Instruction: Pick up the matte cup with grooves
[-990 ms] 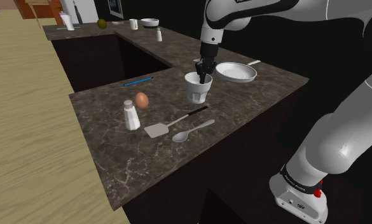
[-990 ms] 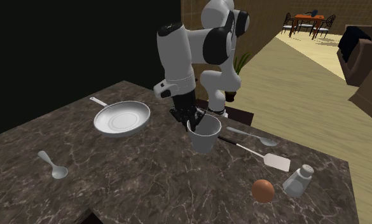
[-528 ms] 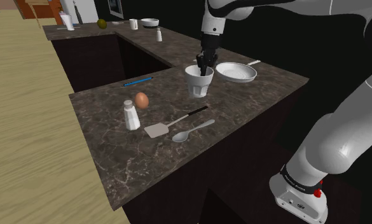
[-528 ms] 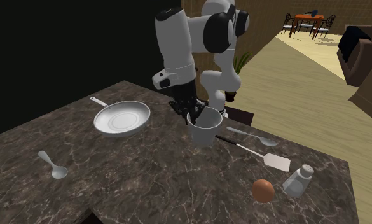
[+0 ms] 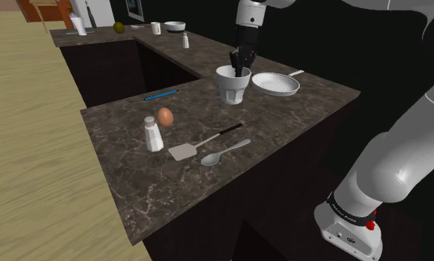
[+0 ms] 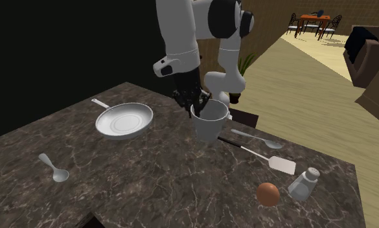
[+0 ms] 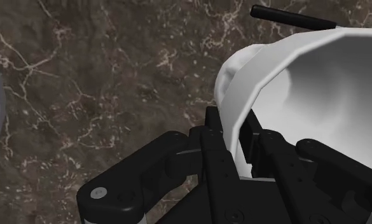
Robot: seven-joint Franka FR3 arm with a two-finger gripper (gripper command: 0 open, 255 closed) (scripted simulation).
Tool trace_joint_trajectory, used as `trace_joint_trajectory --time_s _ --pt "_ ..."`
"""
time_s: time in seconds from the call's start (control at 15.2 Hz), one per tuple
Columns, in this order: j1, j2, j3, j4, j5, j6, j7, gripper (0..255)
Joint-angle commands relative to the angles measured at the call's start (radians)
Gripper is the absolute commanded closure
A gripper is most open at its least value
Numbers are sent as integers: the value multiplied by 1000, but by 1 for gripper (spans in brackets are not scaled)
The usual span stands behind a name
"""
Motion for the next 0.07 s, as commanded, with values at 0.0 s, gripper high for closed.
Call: trace_joint_trajectory --time_s 0.0 --pt "0 0 0 8 0 -8 1 255"
